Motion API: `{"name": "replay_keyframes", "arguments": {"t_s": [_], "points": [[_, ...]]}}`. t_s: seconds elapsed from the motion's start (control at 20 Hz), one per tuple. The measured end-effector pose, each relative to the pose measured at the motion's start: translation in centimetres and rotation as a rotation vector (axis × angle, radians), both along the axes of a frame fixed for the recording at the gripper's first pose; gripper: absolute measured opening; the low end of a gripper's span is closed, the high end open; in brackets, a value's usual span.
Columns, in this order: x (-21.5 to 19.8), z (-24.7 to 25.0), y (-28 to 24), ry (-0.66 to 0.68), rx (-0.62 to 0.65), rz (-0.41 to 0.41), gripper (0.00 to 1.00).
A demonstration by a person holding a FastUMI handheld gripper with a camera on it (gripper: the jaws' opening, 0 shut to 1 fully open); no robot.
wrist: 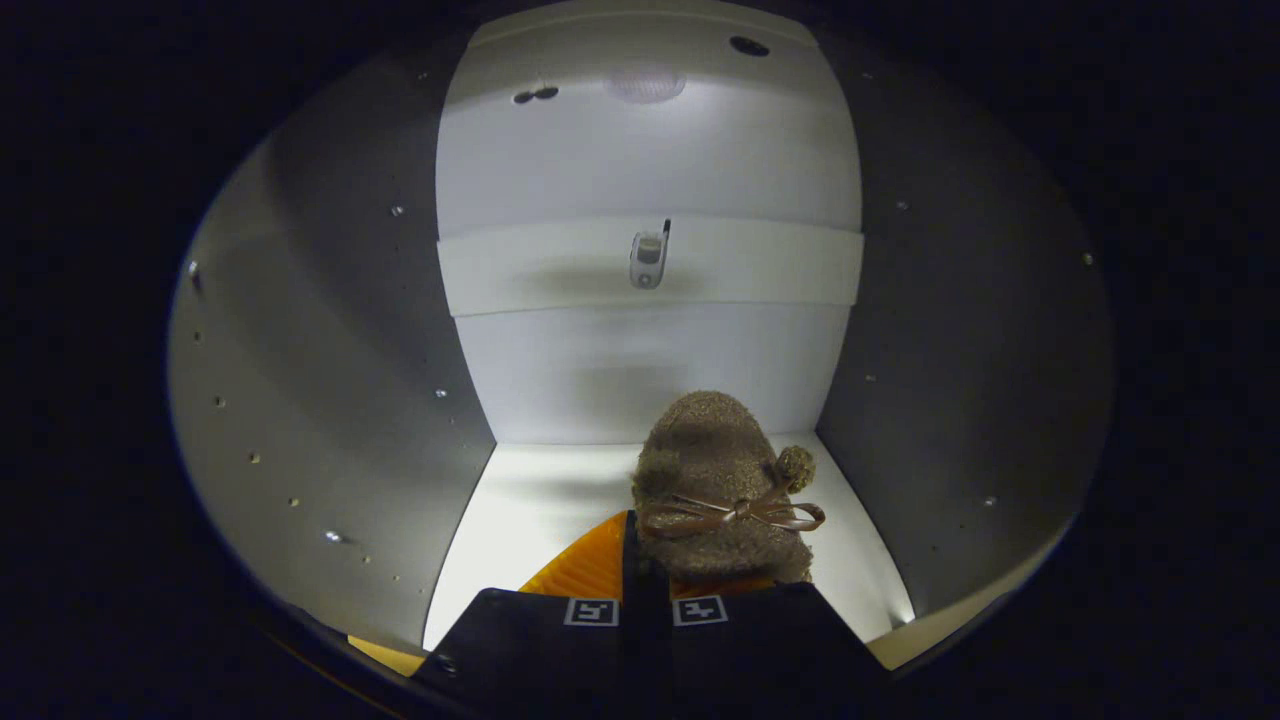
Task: Open the shoe cabinet door, grab the shoes and put them into the shoe cabinet, then close the shoe cabinet door.
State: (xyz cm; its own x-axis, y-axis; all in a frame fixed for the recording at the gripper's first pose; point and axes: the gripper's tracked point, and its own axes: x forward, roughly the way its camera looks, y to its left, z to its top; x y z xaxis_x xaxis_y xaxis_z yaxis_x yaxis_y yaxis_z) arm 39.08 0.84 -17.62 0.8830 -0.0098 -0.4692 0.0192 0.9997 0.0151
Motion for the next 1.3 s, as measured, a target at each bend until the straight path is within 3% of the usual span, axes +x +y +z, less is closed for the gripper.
{"name": "replay_keyframes", "arguments": {"t_s": [0.45, 0.55, 0.7, 0.9, 0.95, 1.3], "points": [[2.7, -4.6, 1.4, 0.073, -0.003, 0.033, 0.08], [2.4, -4.9, 1.3, 0.082, -0.033, 0.032, 0.28], [1.3, -4.4, 1.4, 0.086, -0.027, 0.027, 0.34], [-0.3, -2.5, 1.8, 0.035, -0.029, 0.022, 0.94], [-0.7, -2.3, 1.7, 0.033, -0.037, 0.019, 0.9], [-6.7, 4.4, 2.3, -0.099, -0.048, 0.017, 0.97]]}}
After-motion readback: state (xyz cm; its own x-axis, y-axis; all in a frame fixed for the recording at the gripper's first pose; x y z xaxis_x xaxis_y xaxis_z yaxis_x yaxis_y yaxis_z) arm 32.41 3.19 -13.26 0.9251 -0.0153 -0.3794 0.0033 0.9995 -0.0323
